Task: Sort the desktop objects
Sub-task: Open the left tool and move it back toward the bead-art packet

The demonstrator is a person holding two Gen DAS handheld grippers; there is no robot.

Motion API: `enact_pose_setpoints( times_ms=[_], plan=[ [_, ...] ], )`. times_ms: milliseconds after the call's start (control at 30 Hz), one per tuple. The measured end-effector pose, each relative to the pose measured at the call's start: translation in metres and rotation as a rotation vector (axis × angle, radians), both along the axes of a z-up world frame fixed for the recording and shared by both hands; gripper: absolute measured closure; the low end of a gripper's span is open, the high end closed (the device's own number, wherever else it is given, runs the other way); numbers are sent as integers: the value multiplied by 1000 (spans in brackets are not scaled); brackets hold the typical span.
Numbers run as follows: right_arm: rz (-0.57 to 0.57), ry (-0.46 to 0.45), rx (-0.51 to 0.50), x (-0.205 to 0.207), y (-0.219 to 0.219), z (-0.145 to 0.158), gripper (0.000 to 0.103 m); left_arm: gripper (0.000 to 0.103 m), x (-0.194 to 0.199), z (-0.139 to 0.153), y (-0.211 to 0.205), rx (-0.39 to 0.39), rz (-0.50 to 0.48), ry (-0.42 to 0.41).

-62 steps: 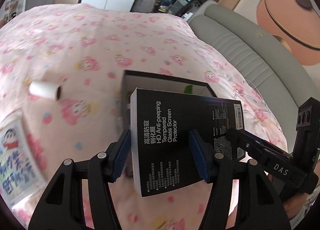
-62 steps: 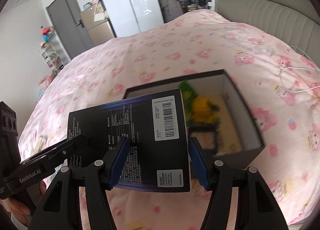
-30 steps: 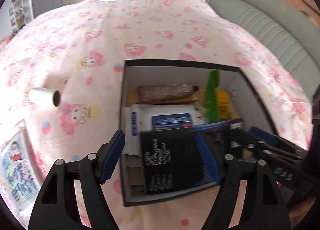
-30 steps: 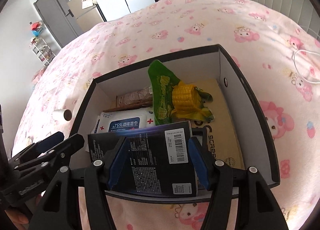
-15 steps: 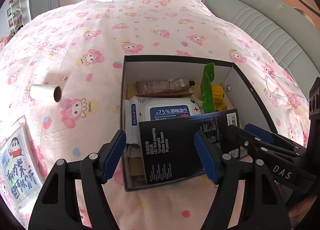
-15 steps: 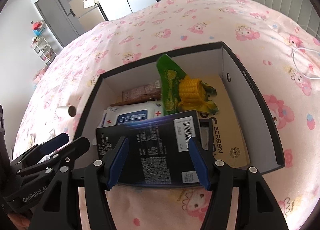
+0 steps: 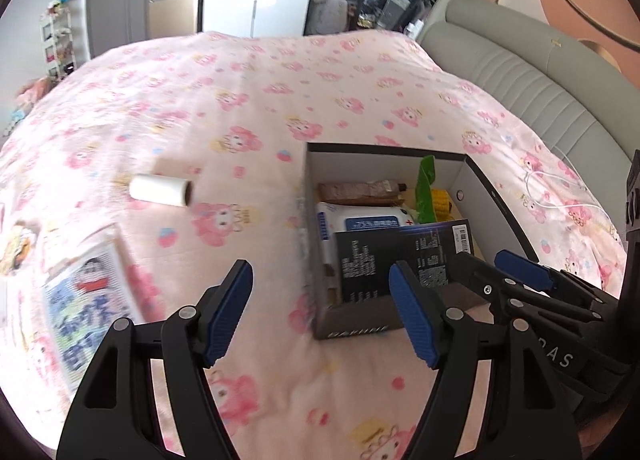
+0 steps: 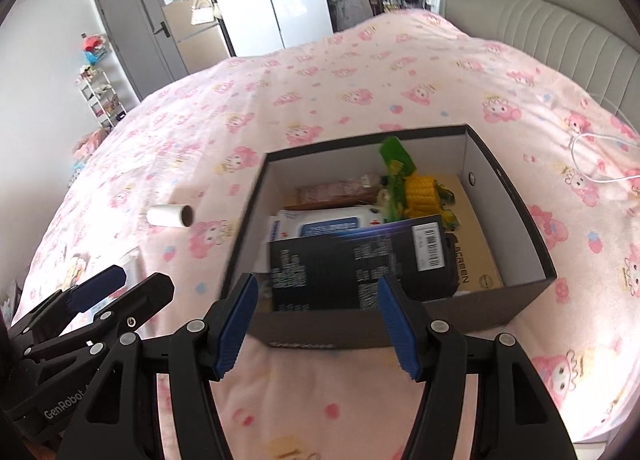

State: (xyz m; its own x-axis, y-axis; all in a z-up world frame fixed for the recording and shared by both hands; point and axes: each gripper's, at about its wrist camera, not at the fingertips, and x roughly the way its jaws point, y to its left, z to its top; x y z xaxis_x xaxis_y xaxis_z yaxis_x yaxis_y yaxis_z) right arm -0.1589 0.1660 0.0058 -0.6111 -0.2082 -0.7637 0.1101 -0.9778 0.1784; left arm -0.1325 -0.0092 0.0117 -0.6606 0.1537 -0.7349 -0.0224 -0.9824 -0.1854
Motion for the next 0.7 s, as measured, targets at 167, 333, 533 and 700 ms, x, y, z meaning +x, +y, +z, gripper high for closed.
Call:
enact_pose_setpoints(
  times_ms=[167, 333, 533, 700],
  plan=[
    [25, 25, -17, 29, -24, 10, 44, 30, 35, 11, -23, -24, 42, 28],
    [54, 24, -27, 53, -42, 9, 44, 30, 65, 13, -40, -31, 76, 33],
    [99, 16, -12, 73, -65, 4, 44, 30, 86, 6, -58, -33, 105, 20],
    [140, 17, 10, 85, -85, 1, 44, 30, 104, 1, -74, -30, 134, 23]
  ],
)
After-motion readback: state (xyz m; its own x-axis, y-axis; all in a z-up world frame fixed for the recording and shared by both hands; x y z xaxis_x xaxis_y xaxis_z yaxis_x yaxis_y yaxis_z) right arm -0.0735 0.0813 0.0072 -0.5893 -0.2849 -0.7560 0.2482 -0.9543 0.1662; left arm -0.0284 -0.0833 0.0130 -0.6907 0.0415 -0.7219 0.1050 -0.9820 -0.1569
